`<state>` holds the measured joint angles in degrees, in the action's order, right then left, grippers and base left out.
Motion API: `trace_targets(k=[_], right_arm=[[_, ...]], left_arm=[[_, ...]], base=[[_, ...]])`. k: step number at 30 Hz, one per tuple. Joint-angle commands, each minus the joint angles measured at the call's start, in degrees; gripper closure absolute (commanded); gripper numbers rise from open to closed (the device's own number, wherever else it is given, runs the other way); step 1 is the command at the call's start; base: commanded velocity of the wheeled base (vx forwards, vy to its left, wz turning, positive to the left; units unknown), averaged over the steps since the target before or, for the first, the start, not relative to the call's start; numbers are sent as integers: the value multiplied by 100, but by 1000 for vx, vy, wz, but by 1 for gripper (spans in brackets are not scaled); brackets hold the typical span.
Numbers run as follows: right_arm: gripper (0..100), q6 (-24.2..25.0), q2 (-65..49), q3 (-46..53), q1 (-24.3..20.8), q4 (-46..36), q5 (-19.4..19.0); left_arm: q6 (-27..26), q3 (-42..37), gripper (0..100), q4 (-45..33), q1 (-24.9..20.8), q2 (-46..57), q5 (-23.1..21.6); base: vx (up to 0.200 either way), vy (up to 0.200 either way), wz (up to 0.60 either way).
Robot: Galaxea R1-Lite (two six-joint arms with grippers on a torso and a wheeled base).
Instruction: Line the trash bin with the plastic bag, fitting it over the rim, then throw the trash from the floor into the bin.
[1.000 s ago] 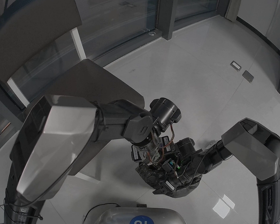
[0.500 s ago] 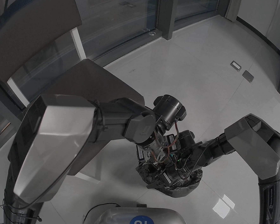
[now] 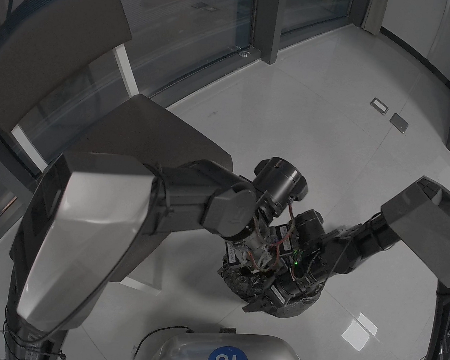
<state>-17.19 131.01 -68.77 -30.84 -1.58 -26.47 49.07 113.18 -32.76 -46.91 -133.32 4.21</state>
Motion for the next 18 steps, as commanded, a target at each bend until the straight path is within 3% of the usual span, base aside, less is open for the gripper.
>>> trace_targets(k=[1,9,18], right_arm=[[0,-566,-1051,1234,404,0,115],[0,-865,-1359,2227,1335,27,423],[0,-856,-1605,2298,1485,115,537]], left_arm=[[6,-85,0,6,252,368,160],[-99,-367,0,-3,683,1150,160],[-284,-876,0,59,1026,1581,160]], base=[[0,0,0],[0,0,0],[0,0,0]])
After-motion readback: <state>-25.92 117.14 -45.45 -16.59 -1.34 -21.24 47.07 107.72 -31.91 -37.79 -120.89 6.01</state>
